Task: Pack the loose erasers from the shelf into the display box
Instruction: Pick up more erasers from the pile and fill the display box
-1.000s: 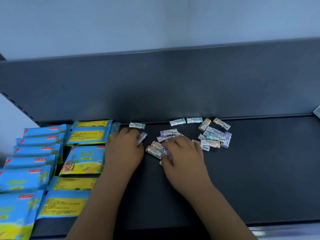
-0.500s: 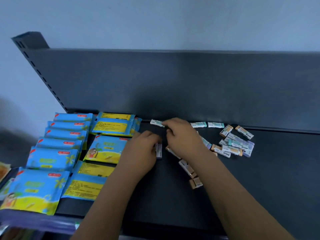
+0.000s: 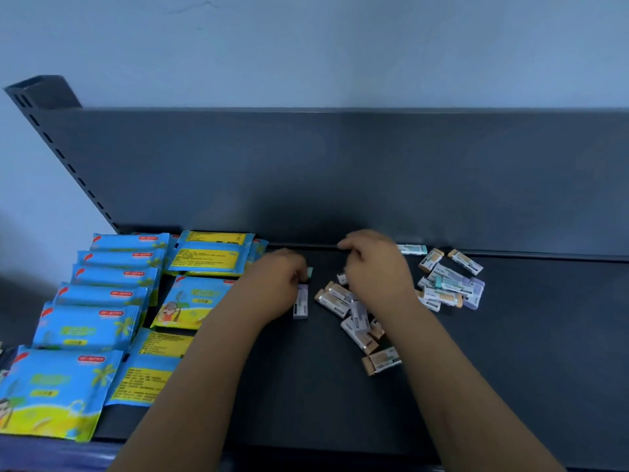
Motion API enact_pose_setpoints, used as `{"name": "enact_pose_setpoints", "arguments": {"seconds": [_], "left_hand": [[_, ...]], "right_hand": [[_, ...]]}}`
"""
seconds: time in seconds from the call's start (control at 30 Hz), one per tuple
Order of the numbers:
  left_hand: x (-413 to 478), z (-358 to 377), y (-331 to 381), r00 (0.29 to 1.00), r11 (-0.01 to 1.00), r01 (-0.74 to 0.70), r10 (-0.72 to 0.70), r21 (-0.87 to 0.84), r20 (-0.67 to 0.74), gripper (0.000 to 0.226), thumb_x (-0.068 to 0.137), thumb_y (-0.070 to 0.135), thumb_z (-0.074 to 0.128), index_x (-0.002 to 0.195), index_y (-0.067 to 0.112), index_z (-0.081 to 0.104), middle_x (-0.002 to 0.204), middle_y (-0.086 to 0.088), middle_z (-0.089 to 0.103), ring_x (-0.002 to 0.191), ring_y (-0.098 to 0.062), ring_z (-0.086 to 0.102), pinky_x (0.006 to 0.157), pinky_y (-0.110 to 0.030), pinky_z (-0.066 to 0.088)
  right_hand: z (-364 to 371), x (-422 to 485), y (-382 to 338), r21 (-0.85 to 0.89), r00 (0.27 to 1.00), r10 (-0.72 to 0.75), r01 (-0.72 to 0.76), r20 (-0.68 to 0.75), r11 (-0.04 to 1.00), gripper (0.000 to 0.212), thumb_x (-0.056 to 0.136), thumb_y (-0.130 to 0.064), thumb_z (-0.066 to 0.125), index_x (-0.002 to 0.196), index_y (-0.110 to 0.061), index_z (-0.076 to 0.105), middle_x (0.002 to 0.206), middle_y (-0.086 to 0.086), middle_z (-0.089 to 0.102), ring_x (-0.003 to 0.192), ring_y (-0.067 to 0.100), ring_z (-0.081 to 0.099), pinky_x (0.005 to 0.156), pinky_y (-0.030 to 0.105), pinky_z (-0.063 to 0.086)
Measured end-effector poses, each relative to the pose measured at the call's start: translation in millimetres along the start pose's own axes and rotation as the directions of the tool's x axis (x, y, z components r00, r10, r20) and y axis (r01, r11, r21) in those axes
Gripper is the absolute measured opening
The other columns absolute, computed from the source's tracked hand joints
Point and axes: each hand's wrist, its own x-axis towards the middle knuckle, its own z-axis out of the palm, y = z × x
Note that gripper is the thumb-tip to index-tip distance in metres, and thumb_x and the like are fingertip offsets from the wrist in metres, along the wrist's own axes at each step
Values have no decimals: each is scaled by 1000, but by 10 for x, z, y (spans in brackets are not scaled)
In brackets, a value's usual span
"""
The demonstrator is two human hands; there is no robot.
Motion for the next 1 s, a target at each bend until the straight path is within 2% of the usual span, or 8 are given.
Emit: {"name": "enact_pose_setpoints", "arguments": {"seconds": [0.1, 0.2, 0.37, 0.43, 0.6, 0.7, 0.87, 1.0], "left_hand": [[52, 8, -13, 999, 1000, 14, -14, -1, -43, 26, 94, 11, 55, 107, 23, 73, 117, -5, 58, 109, -24, 56, 91, -36, 48], [85, 7, 18, 997, 997, 77, -77, -24, -31, 29, 95, 15, 54, 114, 26, 72, 117, -6, 58, 107, -23, 58, 91, -35, 49], [103, 24, 77, 992, 992, 123, -123, 1, -19, 44, 90, 6, 54, 128, 24, 65, 127, -9, 59, 113, -27, 59, 93, -38, 50], [104, 25, 83, 990, 990, 138, -138, 9, -40, 39, 89, 9, 58, 124, 25, 67, 124, -7, 61, 109, -26, 60, 89, -37, 51], [124, 54, 34, 989, 995, 87, -81, 47, -120, 24, 88, 18, 67, 110, 25, 72, 113, -6, 54, 110, -28, 52, 87, -38, 49], [147, 62, 20, 992, 994, 61, -51, 87, -118, 21, 87, 22, 68, 107, 27, 72, 115, -4, 55, 113, -30, 47, 91, -39, 46], [172, 75, 32, 991, 993, 68, -57, 93, -121, 20, 88, 26, 69, 108, 26, 71, 112, -4, 59, 112, -31, 50, 87, -39, 48], [177, 107, 16, 989, 994, 68, -56, 84, -136, 20, 87, 24, 69, 107, 25, 72, 108, -3, 59, 109, -31, 51, 83, -40, 50]], "right_hand": [[-186, 71, 169, -241, 989, 146, -137, 19, 961, 43, 90, -12, 47, 129, -16, 64, 131, 7, 61, 121, 31, 51, 96, 45, 49], [-192, 41, 234, -396, 976, 183, -121, 122, 910, 36, 96, -22, 43, 125, -14, 62, 128, 9, 56, 121, 31, 47, 94, 46, 49], [-112, 0, 298, -326, 990, 102, -66, 95, 943, 24, 96, -22, 45, 83, -8, 59, 108, 9, 55, 98, 29, 55, 76, 35, 46], [-104, 7, 300, -296, 992, 94, -66, 80, 953, 25, 96, -22, 45, 84, -8, 62, 104, 6, 56, 92, 27, 57, 71, 33, 48], [-108, 5, 197, -435, 997, 73, -61, 11, 898, 26, 94, -28, 48, 103, -18, 70, 107, 4, 61, 105, 27, 52, 83, 38, 48], [-112, 71, 116, -429, 986, 158, -124, 45, 895, 24, 93, -28, 50, 97, -17, 70, 105, 7, 59, 100, 29, 55, 79, 36, 49], [-322, 321, -9, -227, 807, 564, -524, 176, 821, 12, 77, -13, 63, 70, -12, 53, 75, 6, 57, 65, 23, 57, 51, 24, 38], [-400, 376, 10, -251, 756, 619, -570, 211, 782, 11, 74, -11, 63, 68, -13, 54, 66, 3, 54, 59, 21, 53, 49, 24, 38]]}}
